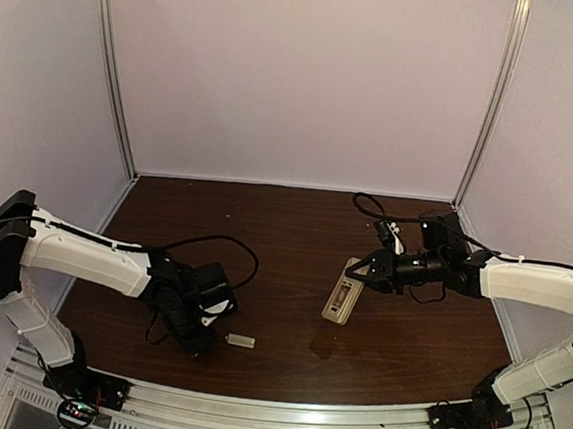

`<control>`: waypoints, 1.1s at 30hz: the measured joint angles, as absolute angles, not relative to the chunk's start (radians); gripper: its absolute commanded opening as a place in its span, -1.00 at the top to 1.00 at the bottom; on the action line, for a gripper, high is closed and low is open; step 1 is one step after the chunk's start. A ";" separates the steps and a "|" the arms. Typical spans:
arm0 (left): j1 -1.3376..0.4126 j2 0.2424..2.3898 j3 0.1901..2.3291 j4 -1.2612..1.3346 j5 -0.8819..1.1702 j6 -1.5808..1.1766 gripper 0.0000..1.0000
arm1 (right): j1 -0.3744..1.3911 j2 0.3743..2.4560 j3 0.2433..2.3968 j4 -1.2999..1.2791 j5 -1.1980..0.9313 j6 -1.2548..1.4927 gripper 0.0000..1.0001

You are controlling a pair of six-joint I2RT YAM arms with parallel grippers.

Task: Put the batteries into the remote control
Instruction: Move the battery to the center of the board.

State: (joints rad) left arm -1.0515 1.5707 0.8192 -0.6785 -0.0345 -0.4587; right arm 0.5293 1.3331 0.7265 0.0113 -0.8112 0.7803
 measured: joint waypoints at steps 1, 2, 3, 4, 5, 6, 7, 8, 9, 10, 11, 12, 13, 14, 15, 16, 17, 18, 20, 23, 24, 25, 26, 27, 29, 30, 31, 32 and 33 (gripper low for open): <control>-1.037 1.573 0.822 -0.674 -0.031 -0.453 0.52 | 0.528 1.333 0.727 0.012 -0.812 0.780 1.00; -1.018 1.579 0.827 -0.668 -0.029 -0.444 0.53 | 0.527 1.333 0.727 0.012 -0.812 0.781 1.00; -1.003 1.587 0.833 -0.660 -0.028 -0.437 0.54 | 0.525 1.333 0.727 0.013 -0.812 0.781 1.00; -0.984 1.600 0.846 -0.651 -0.026 -0.426 0.56 | 0.524 1.333 0.727 0.015 -0.813 0.781 1.00; -0.968 1.614 0.860 -0.644 -0.024 -0.415 0.57 | 0.524 1.333 0.727 0.018 -0.813 0.781 1.00; -0.954 1.629 0.874 -0.637 -0.024 -0.407 0.58 | 0.523 1.333 0.727 0.020 -0.815 0.781 1.00; -0.939 1.646 0.891 -0.627 -0.023 -0.395 0.59 | 0.522 1.333 0.727 0.021 -0.815 0.781 1.00; -0.925 1.665 0.911 -0.618 -0.021 -0.384 0.60 | 0.521 1.333 0.727 0.022 -0.816 0.781 1.00; -0.912 1.685 0.929 -0.606 -0.020 -0.373 0.61 | 0.521 1.333 0.727 0.023 -0.816 0.781 1.00; -0.897 1.705 0.951 -0.591 -0.018 -0.363 0.62 | 0.520 1.333 0.727 0.024 -0.817 0.781 1.00; -0.884 1.724 0.970 -0.577 -0.016 -0.353 0.63 | 0.519 1.333 0.727 0.025 -0.817 0.781 1.00; -0.873 1.740 0.986 -0.564 -0.014 -0.345 0.63 | 0.519 1.333 0.727 0.025 -0.818 0.781 1.00; -0.860 1.761 1.007 -0.546 -0.011 -0.336 0.63 | 0.519 1.333 0.727 0.025 -0.819 0.781 1.00; -0.851 1.779 1.026 -0.532 -0.010 -0.328 0.63 | 0.519 1.333 0.727 0.025 -0.820 0.781 1.00; -0.844 1.794 1.042 -0.521 -0.010 -0.323 0.63 | 0.519 1.333 0.727 0.025 -0.821 0.781 1.00; -0.839 1.813 1.063 -0.509 -0.004 -0.316 0.62 | 0.519 1.333 0.727 0.025 -0.823 0.781 1.00; -0.836 1.826 1.076 -0.498 0.000 -0.312 0.60 | 0.518 1.332 0.727 0.025 -0.823 0.781 1.00; -0.835 1.840 1.091 -0.487 0.005 -0.308 0.56 | 0.518 1.331 0.727 0.025 -0.823 0.781 1.00; -0.832 1.855 1.105 -0.466 0.012 -0.303 0.51 | 0.517 1.327 0.727 0.024 -0.823 0.781 1.00; -0.832 1.858 1.108 -0.459 0.016 -0.299 0.37 | 0.517 1.321 0.727 0.019 -0.823 0.779 1.00; -0.832 1.858 1.108 -0.459 0.021 -0.297 0.32 | 0.517 1.320 0.727 0.018 -0.823 0.776 1.00; -0.832 1.858 1.108 -0.457 0.024 -0.297 0.25 | 0.517 1.319 0.727 0.017 -0.823 0.773 1.00; -0.832 1.858 1.108 -0.457 0.027 -0.296 0.20 | 0.516 1.319 0.727 0.016 -0.823 0.770 1.00; -0.832 1.857 1.108 -0.457 0.031 -0.295 0.15 | 0.516 1.319 0.727 0.014 -0.823 0.768 1.00; -0.832 1.857 1.110 -0.456 0.039 -0.293 0.09 | 0.516 1.319 0.727 0.011 -0.825 0.764 1.00; -0.832 1.857 1.111 -0.456 0.043 -0.292 0.08 | 0.516 1.319 0.727 0.010 -0.825 0.763 1.00; -0.832 1.857 1.113 -0.458 0.046 -0.293 0.07 | 0.516 1.319 0.727 0.010 -0.826 0.762 1.00; -0.832 1.857 1.115 -0.461 0.047 -0.293 0.07 | 0.516 1.319 0.727 0.010 -0.827 0.761 1.00; -0.832 1.858 1.118 -0.466 0.049 -0.293 0.08 | 0.516 1.319 0.727 0.010 -0.828 0.761 1.00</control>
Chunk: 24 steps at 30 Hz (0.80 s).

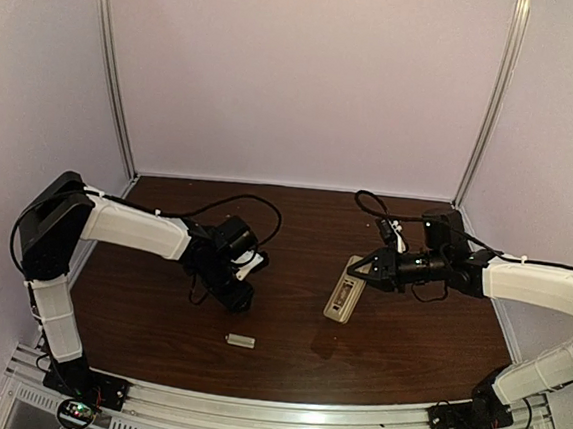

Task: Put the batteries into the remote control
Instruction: Move the battery to the center of the board, then pick up the battery from the center of the board.

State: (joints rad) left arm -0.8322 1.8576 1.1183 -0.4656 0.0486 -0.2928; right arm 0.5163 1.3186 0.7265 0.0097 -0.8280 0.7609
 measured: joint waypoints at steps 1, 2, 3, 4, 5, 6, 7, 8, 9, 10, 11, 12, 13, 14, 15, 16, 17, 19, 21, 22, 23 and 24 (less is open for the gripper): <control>-0.832 1.858 1.120 -0.468 0.049 -0.293 0.08 | 0.516 1.318 0.727 0.010 -0.829 0.760 1.00; -0.832 1.858 1.121 -0.472 0.049 -0.292 0.09 | 0.516 1.318 0.727 0.010 -0.830 0.759 1.00; -0.832 1.858 1.121 -0.474 0.049 -0.292 0.10 | 0.516 1.318 0.727 0.009 -0.830 0.758 1.00; -0.831 1.858 1.121 -0.475 0.049 -0.292 0.11 | 0.516 1.318 0.727 0.009 -0.830 0.758 1.00; -0.828 1.858 1.121 -0.476 0.050 -0.291 0.13 | 0.516 1.318 0.727 0.009 -0.830 0.757 1.00; -0.823 1.858 1.121 -0.476 0.053 -0.290 0.15 | 0.516 1.317 0.726 0.009 -0.830 0.757 1.00; -0.818 1.857 1.121 -0.476 0.057 -0.289 0.16 | 0.516 1.316 0.726 0.008 -0.830 0.757 1.00; -0.812 1.857 1.121 -0.478 0.057 -0.289 0.18 | 0.516 1.314 0.726 0.007 -0.830 0.756 1.00; -0.806 1.857 1.121 -0.479 0.060 -0.288 0.18 | 0.516 1.312 0.725 0.008 -0.830 0.755 1.00; -0.799 1.856 1.121 -0.480 0.064 -0.286 0.18 | 0.516 1.311 0.723 0.008 -0.830 0.754 1.00; -0.794 1.856 1.121 -0.480 0.068 -0.286 0.18 | 0.516 1.311 0.721 0.008 -0.830 0.754 1.00; -0.789 1.855 1.119 -0.480 0.070 -0.286 0.17 | 0.516 1.311 0.719 0.007 -0.830 0.754 1.00; -0.786 1.854 1.118 -0.480 0.073 -0.285 0.16 | 0.516 1.311 0.716 0.007 -0.831 0.754 1.00; -0.783 1.853 1.117 -0.480 0.076 -0.285 0.15 | 0.515 1.311 0.714 0.006 -0.831 0.754 1.00; -0.781 1.851 1.114 -0.480 0.078 -0.284 0.16 | 0.515 1.311 0.712 0.003 -0.831 0.754 1.00; -0.780 1.850 1.113 -0.480 0.082 -0.283 0.15 | 0.514 1.311 0.712 0.003 -0.831 0.754 1.00; -0.780 1.848 1.111 -0.480 0.086 -0.282 0.15 | 0.514 1.311 0.712 0.003 -0.831 0.754 1.00; -0.780 1.845 1.107 -0.479 0.092 -0.281 0.12 | 0.514 1.311 0.712 0.003 -0.831 0.754 1.00; -0.780 1.842 1.104 -0.479 0.095 -0.282 0.11 | 0.514 1.311 0.712 0.003 -0.831 0.754 1.00; -0.780 1.840 1.101 -0.479 0.097 -0.282 0.09 | 0.514 1.311 0.712 0.003 -0.831 0.754 1.00; -0.779 1.837 1.098 -0.480 0.098 -0.282 0.08 | 0.514 1.311 0.712 0.003 -0.831 0.754 1.00; -0.778 1.832 1.093 -0.479 0.099 -0.282 0.08 | 0.514 1.311 0.712 0.004 -0.831 0.754 1.00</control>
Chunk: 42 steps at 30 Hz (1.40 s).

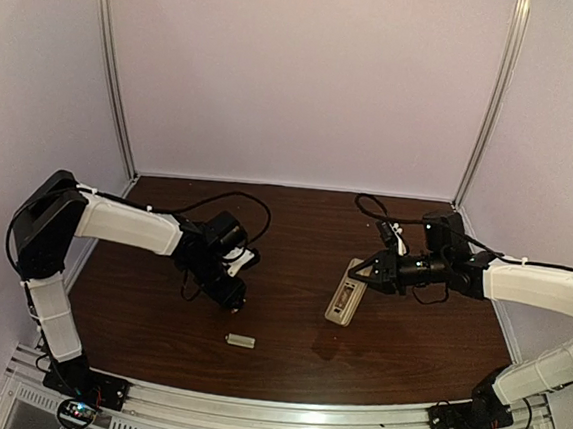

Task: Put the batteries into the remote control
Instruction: Pick up the battery from the center of the board.

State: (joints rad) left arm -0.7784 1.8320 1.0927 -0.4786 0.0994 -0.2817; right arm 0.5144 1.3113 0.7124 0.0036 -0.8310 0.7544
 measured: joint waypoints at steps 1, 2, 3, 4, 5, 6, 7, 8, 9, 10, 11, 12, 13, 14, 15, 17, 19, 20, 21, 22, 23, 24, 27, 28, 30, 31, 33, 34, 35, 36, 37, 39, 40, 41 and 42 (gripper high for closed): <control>-0.777 1.826 1.085 -0.478 0.101 -0.282 0.07 | 0.514 1.311 0.712 0.003 -0.831 0.754 1.00; -0.775 1.818 1.078 -0.479 0.104 -0.282 0.07 | 0.514 1.311 0.712 0.004 -0.831 0.754 1.00; -0.772 1.811 1.069 -0.479 0.107 -0.282 0.08 | 0.514 1.311 0.711 0.004 -0.831 0.754 1.00; -0.768 1.804 1.062 -0.479 0.109 -0.282 0.08 | 0.514 1.311 0.710 0.004 -0.831 0.754 1.00; -0.765 1.797 1.055 -0.479 0.110 -0.282 0.08 | 0.514 1.311 0.710 0.004 -0.831 0.755 1.00; -0.761 1.791 1.050 -0.479 0.111 -0.282 0.09 | 0.514 1.311 0.710 0.004 -0.831 0.755 1.00; -0.757 1.785 1.046 -0.479 0.113 -0.282 0.10 | 0.514 1.311 0.710 0.004 -0.832 0.755 1.00; -0.754 1.781 1.043 -0.477 0.113 -0.282 0.11 | 0.514 1.311 0.709 0.004 -0.832 0.755 1.00; -0.748 1.776 1.040 -0.475 0.113 -0.282 0.12 | 0.514 1.311 0.709 0.004 -0.832 0.755 1.00; -0.745 1.774 1.040 -0.473 0.113 -0.282 0.15 | 0.514 1.311 0.709 0.004 -0.833 0.755 1.00; -0.739 1.773 1.040 -0.471 0.114 -0.282 0.16 | 0.514 1.311 0.709 0.004 -0.833 0.755 1.00; -0.734 1.773 1.040 -0.468 0.114 -0.282 0.19 | 0.514 1.311 0.709 0.004 -0.833 0.755 1.00; -0.729 1.773 1.040 -0.467 0.115 -0.281 0.21 | 0.514 1.311 0.709 0.004 -0.833 0.755 1.00; -0.725 1.773 1.040 -0.467 0.114 -0.281 0.24 | 0.514 1.311 0.709 0.004 -0.833 0.755 1.00; -0.721 1.773 1.040 -0.467 0.113 -0.281 0.27 | 0.514 1.311 0.709 0.004 -0.833 0.755 1.00; -0.719 1.773 1.040 -0.467 0.111 -0.275 0.32 | 0.514 1.311 0.709 0.004 -0.833 0.755 1.00; -0.719 1.773 1.040 -0.467 0.108 -0.269 0.34 | 0.514 1.311 0.709 0.004 -0.833 0.755 1.00; -0.719 1.773 1.040 -0.467 0.108 -0.266 0.34 | 0.514 1.311 0.709 0.004 -0.833 0.755 1.00; -0.719 1.773 1.040 -0.467 0.108 -0.262 0.34 | 0.514 1.311 0.709 0.004 -0.833 0.755 1.00; -0.719 1.773 1.040 -0.467 0.108 -0.259 0.34 | 0.514 1.311 0.709 0.004 -0.833 0.755 1.00; -0.719 1.773 1.040 -0.467 0.108 -0.256 0.34 | 0.514 1.311 0.709 0.004 -0.833 0.755 1.00; -0.719 1.773 1.040 -0.467 0.108 -0.254 0.35 | 0.514 1.311 0.709 0.004 -0.833 0.755 1.00; -0.719 1.773 1.040 -0.467 0.108 -0.248 0.34 | 0.514 1.311 0.709 0.004 -0.833 0.755 1.00; -0.719 1.774 1.040 -0.467 0.108 -0.245 0.34 | 0.514 1.311 0.709 0.004 -0.833 0.755 1.00; -0.719 1.779 1.040 -0.467 0.107 -0.241 0.33 | 0.514 1.312 0.709 0.004 -0.833 0.755 1.00; -0.721 1.782 1.040 -0.467 0.107 -0.239 0.34 | 0.514 1.312 0.709 0.004 -0.833 0.755 1.00; -0.723 1.793 1.040 -0.467 0.104 -0.235 0.37 | 0.514 1.313 0.709 0.004 -0.833 0.755 1.00; -0.725 1.796 1.040 -0.466 0.101 -0.233 0.41 | 0.514 1.313 0.709 0.004 -0.833 0.755 1.00; -0.728 1.797 1.042 -0.464 0.094 -0.233 0.46 | 0.514 1.314 0.709 0.004 -0.833 0.755 1.00; -0.731 1.800 1.043 -0.463 0.088 -0.232 0.50 | 0.514 1.315 0.709 0.004 -0.833 0.755 1.00; -0.733 1.801 1.045 -0.463 0.080 -0.233 0.56 | 0.514 1.315 0.709 0.004 -0.833 0.755 1.00; -0.735 1.803 1.047 -0.463 0.065 -0.232 0.67 | 0.514 1.319 0.709 0.004 -0.832 0.755 1.00; -0.736 1.804 1.048 -0.463 0.059 -0.233 0.74 | 0.514 1.320 0.709 0.004 -0.832 0.755 1.00; -0.737 1.805 1.049 -0.465 0.054 -0.233 0.80 | 0.514 1.322 0.709 0.004 -0.830 0.755 1.00; -0.737 1.806 1.050 -0.465 0.048 -0.233 0.86 | 0.514 1.324 0.707 0.005 -0.830 0.755 1.00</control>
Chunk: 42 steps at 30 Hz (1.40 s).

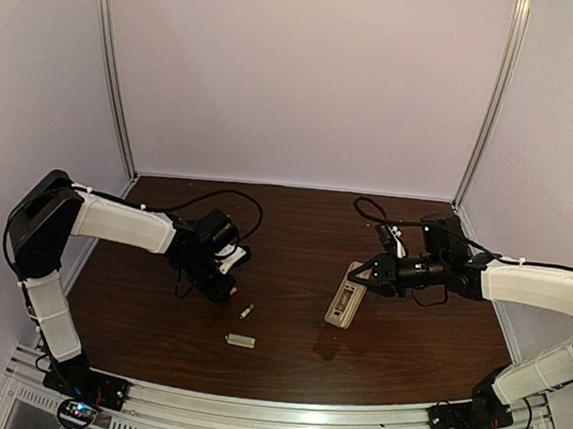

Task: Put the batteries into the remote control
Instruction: Pick up the battery from the center of the board, then place the battery in the battery compartment.

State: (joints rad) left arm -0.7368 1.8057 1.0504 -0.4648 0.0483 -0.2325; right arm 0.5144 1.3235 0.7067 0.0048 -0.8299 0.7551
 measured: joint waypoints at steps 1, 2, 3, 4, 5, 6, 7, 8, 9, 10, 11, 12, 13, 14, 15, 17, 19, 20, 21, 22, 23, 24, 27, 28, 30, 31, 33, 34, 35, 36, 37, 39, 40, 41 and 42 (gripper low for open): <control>-0.737 1.806 1.053 -0.467 0.043 -0.233 0.92 | 0.514 1.324 0.703 0.006 -0.829 0.756 1.00; -0.737 1.806 1.053 -0.468 0.040 -0.233 0.98 | 0.514 1.324 0.698 0.009 -0.829 0.756 1.00; -0.737 1.806 1.054 -0.469 0.038 -0.233 1.00 | 0.514 1.324 0.691 0.012 -0.828 0.757 1.00; -0.737 1.806 1.055 -0.469 0.038 -0.233 1.00 | 0.514 1.324 0.684 0.015 -0.826 0.758 1.00; -0.737 1.806 1.055 -0.469 0.038 -0.235 1.00 | 0.514 1.324 0.675 0.018 -0.822 0.759 1.00; -0.737 1.805 1.055 -0.469 0.039 -0.236 1.00 | 0.514 1.324 0.667 0.022 -0.819 0.762 1.00; -0.737 1.800 1.052 -0.468 0.044 -0.237 1.00 | 0.514 1.324 0.655 0.028 -0.816 0.766 1.00; -0.737 1.790 1.047 -0.466 0.051 -0.238 1.00 | 0.514 1.324 0.641 0.038 -0.813 0.770 1.00; -0.737 1.775 1.040 -0.461 0.059 -0.240 1.00 | 0.514 1.324 0.630 0.045 -0.812 0.775 1.00; -0.737 1.745 1.027 -0.456 0.073 -0.241 1.00 | 0.514 1.324 0.619 0.052 -0.810 0.781 1.00; -0.737 1.720 1.018 -0.451 0.086 -0.242 1.00 | 0.514 1.324 0.609 0.057 -0.809 0.787 1.00; -0.739 1.686 1.007 -0.448 0.103 -0.244 1.00 | 0.514 1.324 0.602 0.064 -0.809 0.793 1.00; -0.743 1.646 1.003 -0.447 0.120 -0.246 1.00 | 0.514 1.324 0.596 0.072 -0.807 0.797 1.00; -0.751 1.617 1.003 -0.443 0.134 -0.250 1.00 | 0.516 1.323 0.590 0.083 -0.805 0.805 1.00; -0.762 1.588 1.005 -0.436 0.146 -0.258 1.00 | 0.519 1.322 0.587 0.093 -0.803 0.814 1.00; -0.797 1.553 1.019 -0.424 0.174 -0.289 1.00 | 0.528 1.321 0.577 0.125 -0.796 0.834 1.00; -0.841 1.545 1.036 -0.398 0.218 -0.340 1.00 | 0.542 1.321 0.565 0.162 -0.783 0.859 1.00; -0.865 1.546 1.040 -0.379 0.244 -0.371 1.00 | 0.548 1.321 0.561 0.175 -0.778 0.867 1.00; -0.886 1.546 1.042 -0.363 0.263 -0.398 1.00 | 0.557 1.321 0.558 0.187 -0.773 0.879 1.00; -0.908 1.549 1.045 -0.350 0.281 -0.429 1.00 | 0.565 1.321 0.556 0.199 -0.765 0.891 1.00; -0.930 1.553 1.051 -0.340 0.299 -0.459 1.00 | 0.573 1.321 0.555 0.208 -0.757 0.900 1.00; -0.951 1.562 1.063 -0.336 0.315 -0.484 1.00 | 0.582 1.321 0.555 0.221 -0.751 0.910 1.00; -1.001 1.603 1.119 -0.314 0.359 -0.554 1.00 | 0.606 1.324 0.555 0.251 -0.733 0.931 1.00; -1.010 1.615 1.135 -0.309 0.369 -0.570 1.00 | 0.614 1.327 0.555 0.260 -0.729 0.939 1.00; -1.023 1.645 1.169 -0.296 0.386 -0.603 1.00 | 0.627 1.336 0.556 0.274 -0.724 0.950 1.00; -1.026 1.655 1.177 -0.290 0.391 -0.614 1.00 | 0.631 1.343 0.556 0.281 -0.721 0.954 1.00; -1.031 1.675 1.192 -0.286 0.405 -0.635 1.00 | 0.646 1.354 0.556 0.290 -0.716 0.962 1.00; -1.032 1.684 1.197 -0.285 0.412 -0.645 1.00 | 0.650 1.360 0.556 0.295 -0.713 0.967 1.00; -1.036 1.695 1.204 -0.285 0.419 -0.654 1.00 | 0.653 1.364 0.556 0.299 -0.711 0.970 1.00; -1.038 1.706 1.211 -0.286 0.425 -0.661 1.00 | 0.657 1.369 0.556 0.304 -0.707 0.973 1.00; -1.040 1.718 1.218 -0.287 0.429 -0.668 1.00 | 0.660 1.372 0.556 0.308 -0.704 0.976 1.00; -1.047 1.736 1.225 -0.287 0.437 -0.683 1.00 | 0.667 1.378 0.556 0.316 -0.697 0.981 1.00; -1.049 1.741 1.227 -0.289 0.440 -0.688 1.00 | 0.669 1.382 0.556 0.319 -0.693 0.987 1.00; -1.053 1.747 1.231 -0.292 0.444 -0.692 1.00 | 0.671 1.386 0.556 0.323 -0.689 0.994 1.00; -1.056 1.754 1.237 -0.294 0.447 -0.695 1.00 | 0.674 1.392 0.556 0.328 -0.684 0.999 1.00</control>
